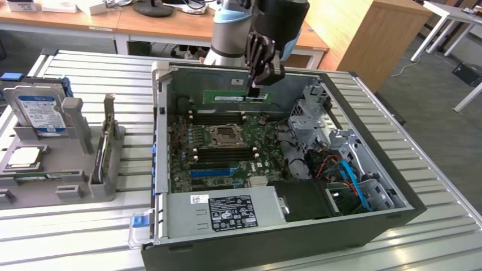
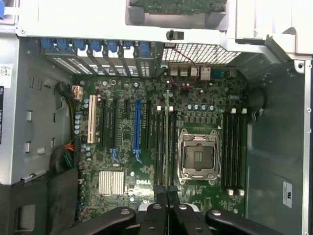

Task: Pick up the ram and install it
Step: 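Pick up the ram and move it above insertion slot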

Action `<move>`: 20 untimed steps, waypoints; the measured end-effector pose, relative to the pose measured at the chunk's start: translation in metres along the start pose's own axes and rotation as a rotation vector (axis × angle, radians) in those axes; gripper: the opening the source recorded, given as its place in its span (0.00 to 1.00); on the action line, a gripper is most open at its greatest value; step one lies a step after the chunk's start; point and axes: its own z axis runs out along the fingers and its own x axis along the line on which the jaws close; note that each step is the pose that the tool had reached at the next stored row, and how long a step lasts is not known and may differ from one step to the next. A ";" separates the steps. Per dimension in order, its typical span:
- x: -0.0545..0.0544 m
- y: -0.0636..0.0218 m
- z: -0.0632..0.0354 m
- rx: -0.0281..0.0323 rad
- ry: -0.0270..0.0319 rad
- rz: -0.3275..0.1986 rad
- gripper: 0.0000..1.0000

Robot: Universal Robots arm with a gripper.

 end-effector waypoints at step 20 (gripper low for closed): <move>-0.007 -0.0048 0.0067 0.0002 -0.0002 0.000 0.12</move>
